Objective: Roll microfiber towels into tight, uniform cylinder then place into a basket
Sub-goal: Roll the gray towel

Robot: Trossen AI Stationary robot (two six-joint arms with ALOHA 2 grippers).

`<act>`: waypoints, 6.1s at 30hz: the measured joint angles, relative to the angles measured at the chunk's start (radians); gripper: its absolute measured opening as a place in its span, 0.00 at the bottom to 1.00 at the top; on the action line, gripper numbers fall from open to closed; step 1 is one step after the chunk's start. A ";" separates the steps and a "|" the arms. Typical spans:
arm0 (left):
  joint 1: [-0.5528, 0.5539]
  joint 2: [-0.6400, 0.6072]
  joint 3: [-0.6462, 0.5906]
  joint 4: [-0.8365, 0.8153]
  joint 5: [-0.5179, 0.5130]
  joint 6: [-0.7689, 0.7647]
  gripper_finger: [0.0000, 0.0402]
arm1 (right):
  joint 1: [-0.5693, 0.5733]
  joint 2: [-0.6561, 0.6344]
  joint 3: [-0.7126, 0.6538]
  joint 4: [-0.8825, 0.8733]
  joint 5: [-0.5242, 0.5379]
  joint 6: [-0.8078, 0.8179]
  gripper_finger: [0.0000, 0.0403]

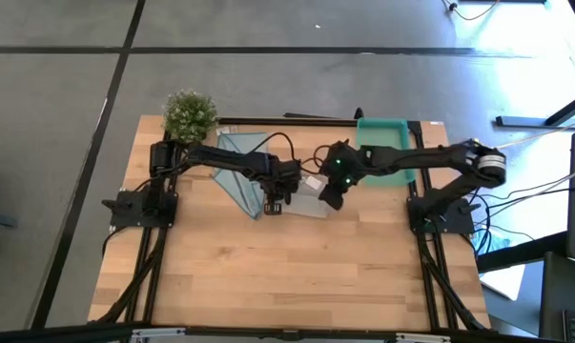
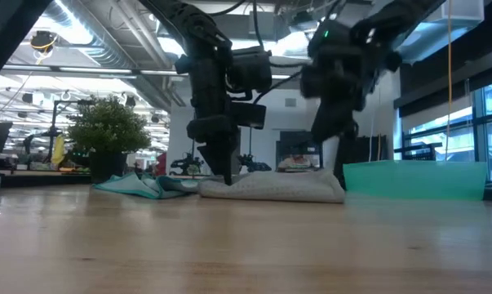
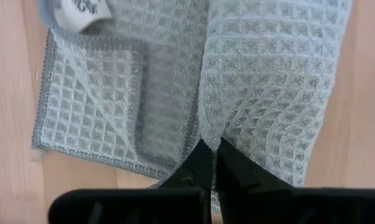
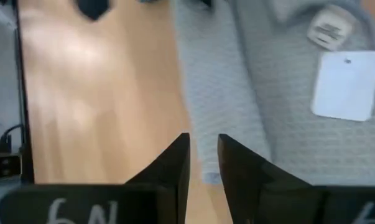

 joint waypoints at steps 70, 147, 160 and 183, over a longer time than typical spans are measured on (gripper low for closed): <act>-0.025 -0.103 -0.224 0.267 0.060 0.013 0.17 | 0.136 0.114 -0.005 0.068 0.315 -0.185 0.21; -0.073 -0.100 -0.225 0.235 0.072 0.109 0.17 | -0.182 0.232 0.090 -0.016 -0.301 -0.036 0.04; -0.073 -0.099 -0.226 0.264 0.098 0.129 0.17 | -0.233 0.231 0.090 -0.005 -0.149 0.093 0.04; -0.219 -0.099 -0.226 0.229 0.209 0.126 0.02 | -0.097 0.232 0.092 -0.002 -0.168 0.269 0.04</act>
